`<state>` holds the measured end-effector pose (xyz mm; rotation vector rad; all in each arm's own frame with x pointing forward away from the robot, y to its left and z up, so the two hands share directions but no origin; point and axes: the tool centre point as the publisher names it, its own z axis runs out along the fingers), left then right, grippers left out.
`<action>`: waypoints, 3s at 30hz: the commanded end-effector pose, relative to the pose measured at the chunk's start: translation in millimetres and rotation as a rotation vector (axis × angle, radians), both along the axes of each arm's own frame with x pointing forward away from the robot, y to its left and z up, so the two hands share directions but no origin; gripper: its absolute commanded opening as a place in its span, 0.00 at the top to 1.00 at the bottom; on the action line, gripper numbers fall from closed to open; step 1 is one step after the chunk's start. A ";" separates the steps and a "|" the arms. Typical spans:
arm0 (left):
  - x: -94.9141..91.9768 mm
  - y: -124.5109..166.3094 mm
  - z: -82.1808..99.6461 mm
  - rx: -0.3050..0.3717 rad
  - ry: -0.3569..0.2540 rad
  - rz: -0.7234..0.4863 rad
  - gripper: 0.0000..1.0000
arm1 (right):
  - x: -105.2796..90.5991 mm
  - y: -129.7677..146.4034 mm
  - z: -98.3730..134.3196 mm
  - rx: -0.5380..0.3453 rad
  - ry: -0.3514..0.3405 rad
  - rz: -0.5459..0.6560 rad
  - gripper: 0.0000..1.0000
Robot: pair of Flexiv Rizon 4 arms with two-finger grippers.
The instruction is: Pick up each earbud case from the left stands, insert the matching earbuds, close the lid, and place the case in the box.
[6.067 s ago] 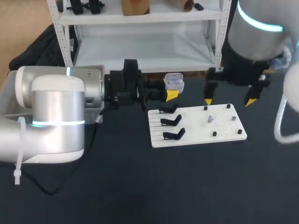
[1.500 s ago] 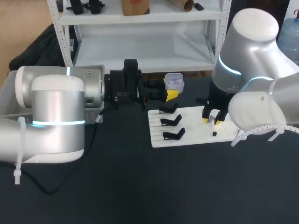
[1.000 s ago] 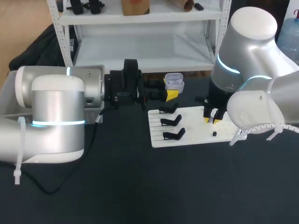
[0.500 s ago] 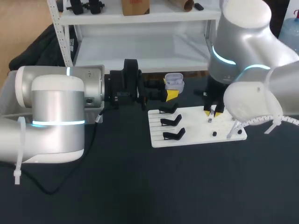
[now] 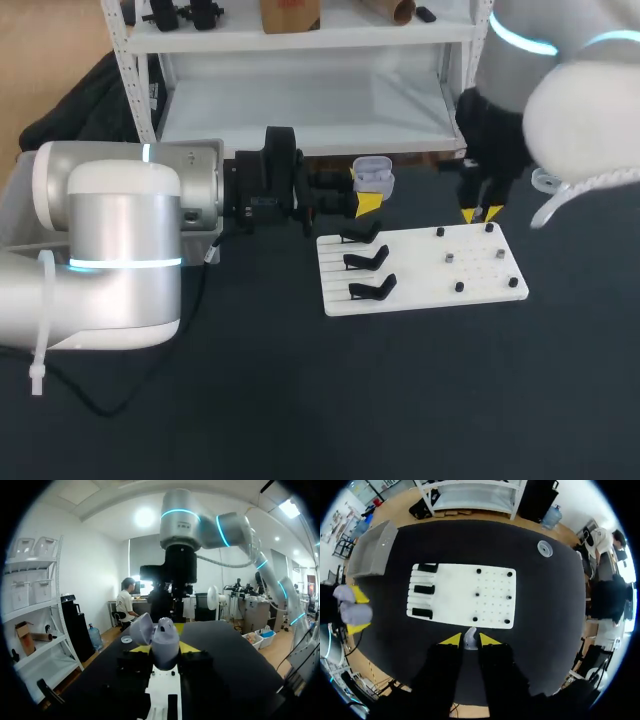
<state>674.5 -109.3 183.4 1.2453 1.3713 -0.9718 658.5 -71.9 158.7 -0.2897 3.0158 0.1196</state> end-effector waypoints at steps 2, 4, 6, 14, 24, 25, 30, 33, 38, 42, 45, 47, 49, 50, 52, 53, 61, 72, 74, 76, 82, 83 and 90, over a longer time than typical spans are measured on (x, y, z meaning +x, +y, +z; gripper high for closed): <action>-1.2 0.0 -1.1 -0.004 -0.003 0.005 1.00 | -32.0 8.2 68.6 0.034 0.012 0.130 1.00; -1.2 0.0 -1.1 -0.004 -0.003 0.005 1.00 | -40.6 18.4 83.3 0.055 0.016 0.184 1.00; -1.2 0.0 -1.1 -0.004 -0.003 0.005 1.00 | -49.5 30.1 98.1 0.068 0.000 0.242 1.00; -1.2 0.0 -1.1 -0.004 -0.003 0.005 1.00 | -61.1 69.1 129.5 0.093 -0.057 0.412 1.00; -1.2 0.0 -1.1 -0.004 -0.003 0.005 1.00 | -57.8 112.7 125.1 0.091 -0.079 0.551 1.00; -1.2 0.0 -1.1 -0.004 -0.003 0.005 1.00 | -56.7 115.9 123.7 0.091 -0.082 0.559 1.00; -1.2 0.0 -1.1 -0.004 -0.003 0.005 1.00 | -50.0 130.6 115.9 0.088 -0.105 0.582 1.00; -1.2 0.0 -1.1 -0.004 -0.003 0.005 1.00 | -44.6 136.8 110.0 0.076 -0.124 0.587 1.00; -1.2 0.0 -1.1 -0.004 -0.003 0.005 1.00 | -37.9 137.9 102.2 0.048 -0.133 0.606 1.00; -1.2 0.0 -1.1 -0.004 -0.003 0.005 1.00 | -29.7 135.5 97.6 0.027 -0.147 0.613 1.00; -1.2 0.0 -1.1 -0.004 -0.003 0.005 1.00 | -23.7 135.0 95.2 0.013 -0.154 0.616 1.00; -1.2 0.0 -1.1 -0.004 -0.003 0.005 1.00 | -18.2 134.5 92.6 -0.002 -0.158 0.625 1.00; -1.2 0.0 -1.1 -0.004 -0.003 0.005 1.00 | -14.6 134.1 90.1 -0.009 -0.158 0.628 1.00; -1.2 0.0 -1.1 -0.004 -0.003 0.005 1.00 | -13.3 134.0 89.1 -0.009 -0.154 0.631 1.00; -1.2 0.0 -1.1 -0.004 -0.003 0.005 1.00 | -11.3 134.0 86.4 -0.017 -0.153 0.633 1.00; -1.2 0.0 -1.1 -0.004 -0.003 0.005 1.00 | -10.8 134.0 85.4 -0.019 -0.150 0.634 1.00; -1.2 0.0 -1.1 -0.004 -0.003 0.005 1.00 | -8.7 133.4 80.9 -0.026 -0.143 0.649 1.00; -1.2 0.0 -1.1 -0.004 -0.003 0.005 1.00 | -2.9 130.9 77.1 -0.036 -0.137 0.651 1.00; -1.2 0.0 -1.1 -0.004 -0.003 0.005 1.00 | -2.7 131.0 76.7 -0.038 -0.135 0.653 1.00; -1.2 0.0 -1.1 -0.004 -0.003 0.005 1.00 | -3.1 131.2 76.5 -0.039 -0.133 0.655 1.00; -1.2 0.0 -1.1 -0.004 -0.003 0.005 1.00 | -3.2 132.9 74.8 -0.035 -0.127 0.656 1.00; -1.2 0.0 -1.1 -0.004 -0.003 0.005 1.00 | -3.1 133.1 74.2 -0.035 -0.126 0.656 1.00; -1.2 0.0 -1.1 -0.004 -0.003 0.005 1.00 | -1.5 134.8 72.3 -0.036 -0.123 0.661 1.00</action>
